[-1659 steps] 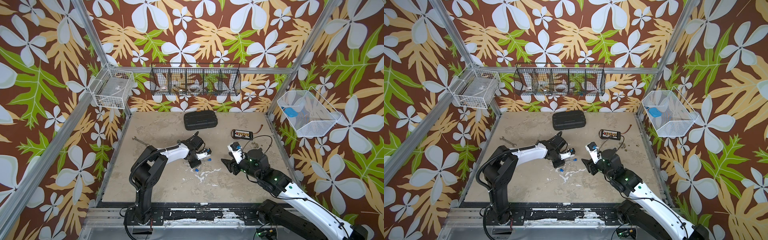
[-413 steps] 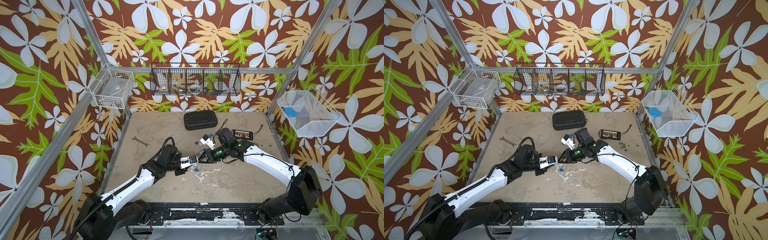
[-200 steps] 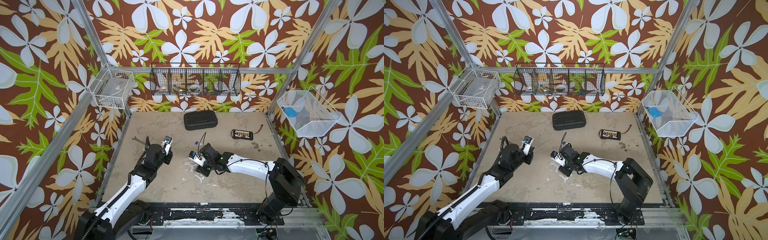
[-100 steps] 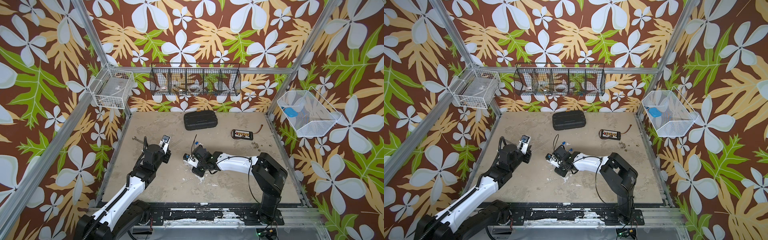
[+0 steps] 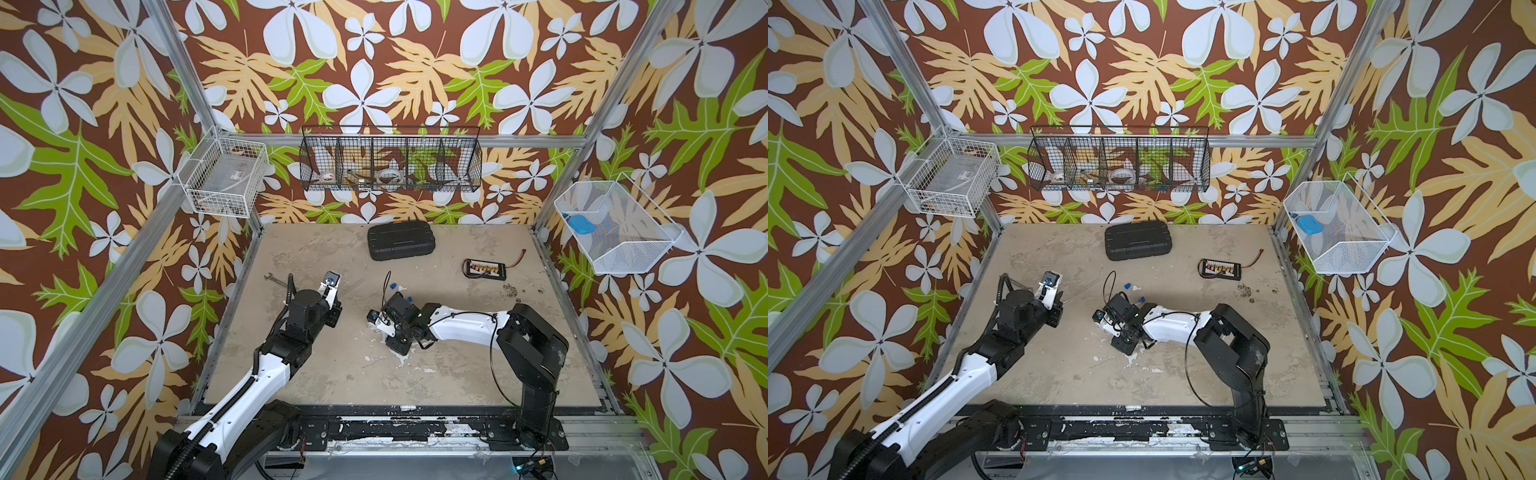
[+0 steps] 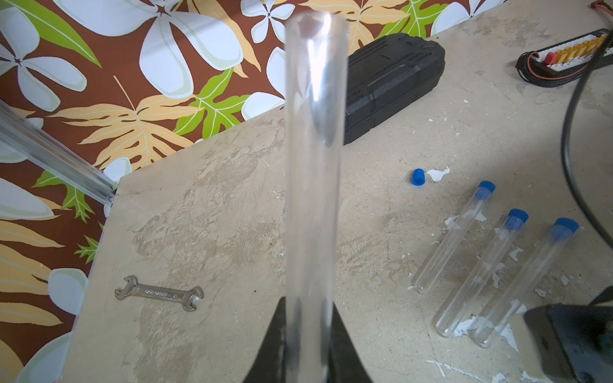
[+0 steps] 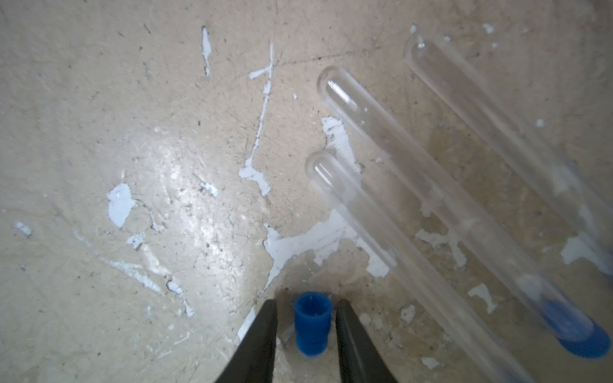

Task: Insert stoppers into test tubes
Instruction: Pick up the stopper from the center of the board.

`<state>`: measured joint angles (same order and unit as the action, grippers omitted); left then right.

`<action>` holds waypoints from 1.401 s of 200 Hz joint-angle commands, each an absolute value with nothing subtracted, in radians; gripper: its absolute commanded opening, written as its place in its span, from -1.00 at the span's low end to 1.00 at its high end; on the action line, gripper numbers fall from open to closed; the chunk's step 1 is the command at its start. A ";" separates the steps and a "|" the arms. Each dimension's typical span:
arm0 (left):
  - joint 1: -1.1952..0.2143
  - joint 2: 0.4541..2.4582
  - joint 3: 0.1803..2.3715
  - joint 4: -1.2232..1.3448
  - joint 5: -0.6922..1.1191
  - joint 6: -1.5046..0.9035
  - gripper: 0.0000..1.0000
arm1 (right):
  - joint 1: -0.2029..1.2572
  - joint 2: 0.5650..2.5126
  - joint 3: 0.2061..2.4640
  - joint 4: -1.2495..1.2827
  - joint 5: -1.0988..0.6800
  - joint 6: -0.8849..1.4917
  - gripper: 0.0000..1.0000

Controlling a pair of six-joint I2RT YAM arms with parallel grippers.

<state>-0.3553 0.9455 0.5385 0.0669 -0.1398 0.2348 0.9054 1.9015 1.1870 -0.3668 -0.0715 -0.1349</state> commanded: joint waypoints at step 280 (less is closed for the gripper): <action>-0.356 0.853 0.526 0.058 -0.014 0.251 -1.00 | 0.725 1.482 0.937 -0.421 -0.021 1.703 -0.90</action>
<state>-0.3553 0.8551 0.5182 0.0486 -0.0139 0.2573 0.7200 1.4143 0.9367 -0.4004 0.0635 1.3705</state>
